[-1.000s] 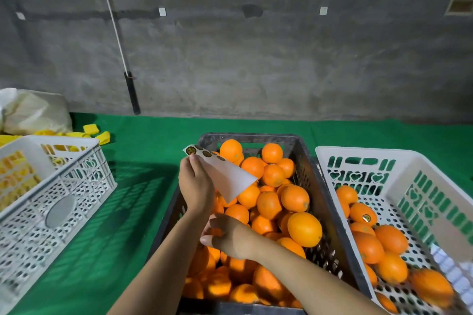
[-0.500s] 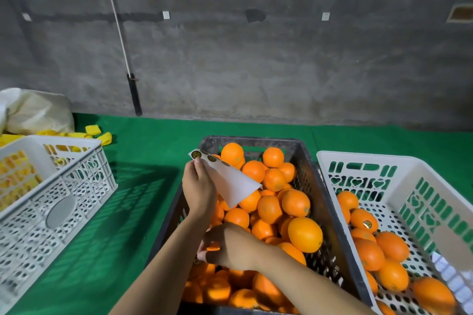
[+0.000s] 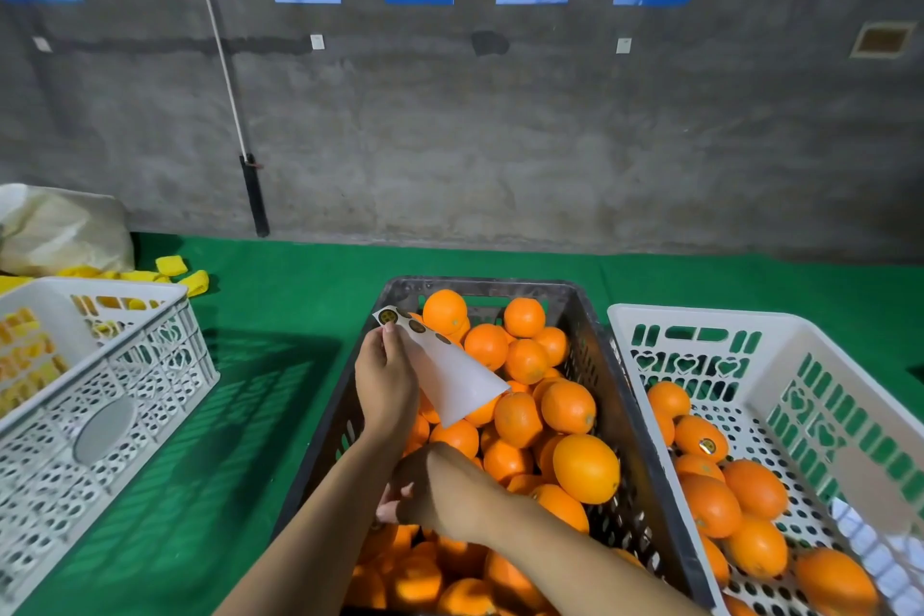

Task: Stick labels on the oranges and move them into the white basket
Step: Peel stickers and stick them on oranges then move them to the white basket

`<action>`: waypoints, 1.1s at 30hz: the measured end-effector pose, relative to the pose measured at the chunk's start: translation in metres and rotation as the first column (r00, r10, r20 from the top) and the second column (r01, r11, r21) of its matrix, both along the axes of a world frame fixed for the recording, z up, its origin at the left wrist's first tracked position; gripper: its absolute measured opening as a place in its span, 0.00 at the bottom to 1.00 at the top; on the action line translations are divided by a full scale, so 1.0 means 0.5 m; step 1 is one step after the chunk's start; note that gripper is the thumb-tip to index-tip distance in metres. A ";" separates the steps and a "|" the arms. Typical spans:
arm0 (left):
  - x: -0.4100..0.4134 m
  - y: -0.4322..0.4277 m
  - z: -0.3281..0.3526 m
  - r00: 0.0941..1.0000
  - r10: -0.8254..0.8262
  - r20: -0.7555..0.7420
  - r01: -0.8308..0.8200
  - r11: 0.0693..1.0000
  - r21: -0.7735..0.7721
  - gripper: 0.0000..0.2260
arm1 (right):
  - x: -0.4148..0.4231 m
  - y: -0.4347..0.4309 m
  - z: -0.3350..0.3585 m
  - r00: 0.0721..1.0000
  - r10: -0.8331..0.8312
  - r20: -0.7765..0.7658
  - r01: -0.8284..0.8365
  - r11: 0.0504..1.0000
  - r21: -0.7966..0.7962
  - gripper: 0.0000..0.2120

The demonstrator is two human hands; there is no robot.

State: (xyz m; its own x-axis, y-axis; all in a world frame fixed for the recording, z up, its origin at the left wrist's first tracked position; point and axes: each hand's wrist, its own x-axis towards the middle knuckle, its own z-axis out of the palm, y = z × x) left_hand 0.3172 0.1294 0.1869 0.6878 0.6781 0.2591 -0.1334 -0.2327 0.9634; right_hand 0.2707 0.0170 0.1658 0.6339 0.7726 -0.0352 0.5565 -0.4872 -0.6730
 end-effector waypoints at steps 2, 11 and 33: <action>0.001 0.002 -0.001 1.000 -0.002 -0.008 0.002 1.000 -0.001 0.15 | 0.002 0.002 -0.001 1.000 -0.030 -0.011 0.030 1.000 0.010 0.13; -0.003 -0.002 0.006 1.000 0.005 -0.011 -0.005 1.000 0.007 0.15 | -0.007 0.012 -0.008 0.990 0.131 0.054 -0.118 0.973 -0.200 0.32; 0.013 0.022 0.032 0.996 0.033 -0.084 -0.081 0.747 -0.660 0.13 | 0.090 -0.090 0.036 0.772 -0.584 -0.251 0.635 0.725 0.267 0.24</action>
